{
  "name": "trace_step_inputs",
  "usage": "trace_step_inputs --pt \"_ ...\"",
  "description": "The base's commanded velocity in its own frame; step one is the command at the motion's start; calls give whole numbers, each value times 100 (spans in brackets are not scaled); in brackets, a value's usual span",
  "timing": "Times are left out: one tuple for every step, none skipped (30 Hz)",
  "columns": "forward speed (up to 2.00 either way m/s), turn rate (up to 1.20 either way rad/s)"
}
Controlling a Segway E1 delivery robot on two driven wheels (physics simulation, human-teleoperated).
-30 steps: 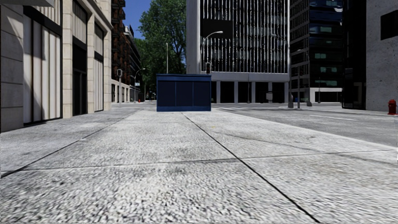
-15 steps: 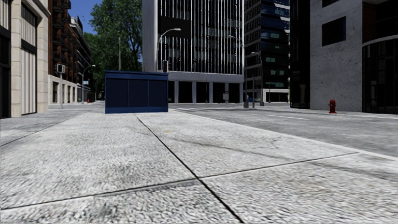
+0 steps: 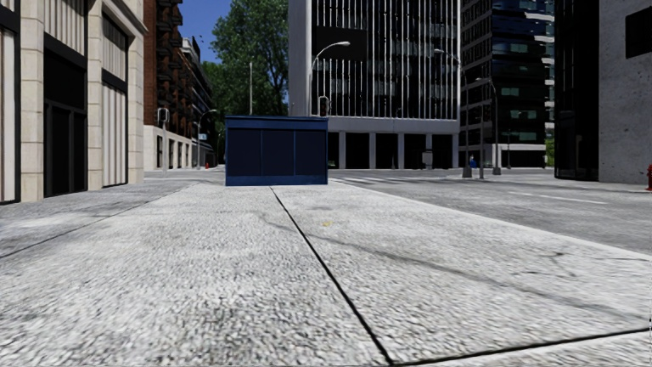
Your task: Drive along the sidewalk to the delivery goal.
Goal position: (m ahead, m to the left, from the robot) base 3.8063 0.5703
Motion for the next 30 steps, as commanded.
trace_step_inputs --pt "142 0" --pt "142 0" --pt "142 0" --pt "142 0" --pt "142 0" --pt "142 0" --pt "142 0" --pt "142 0" --pt "142 0" --pt "142 0" --pt "142 0" --pt "142 10" --pt "142 59" --pt "142 74" --pt "142 88" --pt "142 96" --pt "142 97" --pt "142 98" --pt "142 92" --pt "142 50" --pt "142 50" --pt "142 48" --pt "142 47" --pt "142 33" --pt "142 7" --pt "142 1" --pt "142 0" --pt "142 0" --pt "142 0" --pt "142 0"
